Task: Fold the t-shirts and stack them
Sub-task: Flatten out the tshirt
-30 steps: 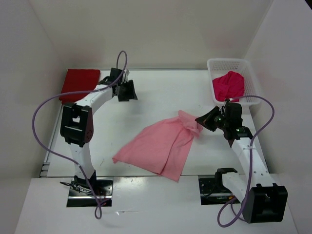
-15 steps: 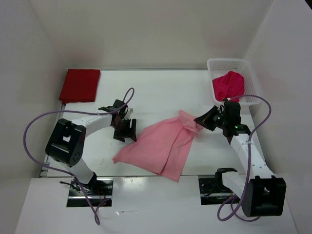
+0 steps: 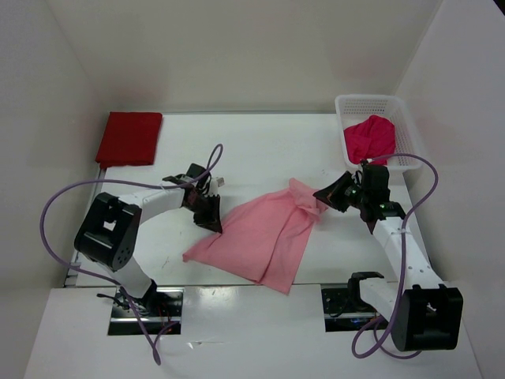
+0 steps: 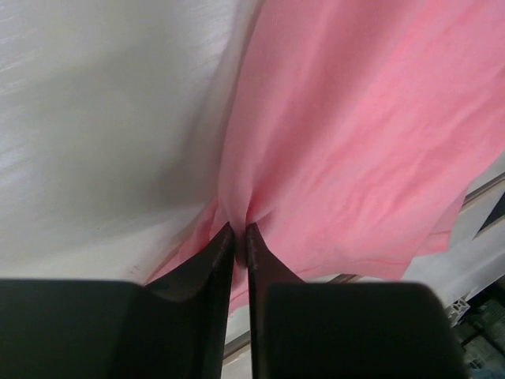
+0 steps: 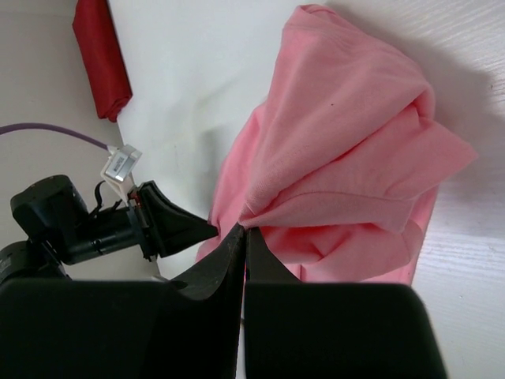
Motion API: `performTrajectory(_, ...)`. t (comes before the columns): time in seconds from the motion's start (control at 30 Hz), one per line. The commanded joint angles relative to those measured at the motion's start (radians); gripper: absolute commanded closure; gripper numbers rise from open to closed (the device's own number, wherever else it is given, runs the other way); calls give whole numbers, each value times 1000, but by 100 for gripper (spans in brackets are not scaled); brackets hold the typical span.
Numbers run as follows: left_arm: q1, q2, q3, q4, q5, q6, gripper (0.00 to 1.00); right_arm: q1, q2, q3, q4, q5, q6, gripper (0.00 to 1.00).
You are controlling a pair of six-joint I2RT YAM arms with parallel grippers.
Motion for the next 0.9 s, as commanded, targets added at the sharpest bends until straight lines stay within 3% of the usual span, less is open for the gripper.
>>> performTrajectory(0.0, -4, 18, 6, 28, 25, 16, 84, -7, -21, -9, 49, -11, -17, 100)
performTrajectory(0.07, -4, 28, 56, 28, -17, 32, 95, -7, -21, -9, 49, -2, -17, 100)
performTrajectory(0.17, 10, 79, 167, 3, -160, 65, 99, -7, -30, -9, 39, -2, -17, 100)
performTrajectory(0.3, 87, 311, 502, -50, -238, 99, 100, -7, -41, -39, -6, -2, -7, 100)
performTrajectory(0.33, 102, 355, 669, -84, -252, 99, 100, -7, -53, -39, -32, 8, -7, 100)
performTrajectory(0.43, 154, 502, 888, -115, -263, 82, 100, -7, -81, -48, -52, 20, 5, 100)
performTrajectory(0.47, 166, 536, 1028, -124, -252, 73, 96, 2, -81, -61, -64, 20, 22, 100)
performTrajectory(0.57, 166, 648, 1228, -169, -271, 62, 80, 13, -81, -97, -64, 0, 68, 100)
performTrajectory(0.6, 166, 672, 1311, -179, -271, 50, 55, 27, -81, -110, -64, 0, 84, 100)
performTrajectory(0.7, 176, 664, 1352, -189, -237, 18, 20, 48, -90, -145, -52, 0, 125, 95)
performTrajectory(0.73, 176, 645, 1280, -189, -225, 18, 0, 48, -90, -156, -52, 12, 125, 94)
performTrajectory(0.8, 176, 523, 1110, -111, -225, -2, 0, 48, -90, -142, -62, 47, 125, 89)
performTrajectory(0.83, 176, 413, 887, -71, -225, -11, 0, 48, -90, -127, -62, 48, 115, 81)
performTrajectory(0.87, 188, 360, 780, -37, -203, -22, 0, 48, -90, -127, -62, 61, 105, 77)
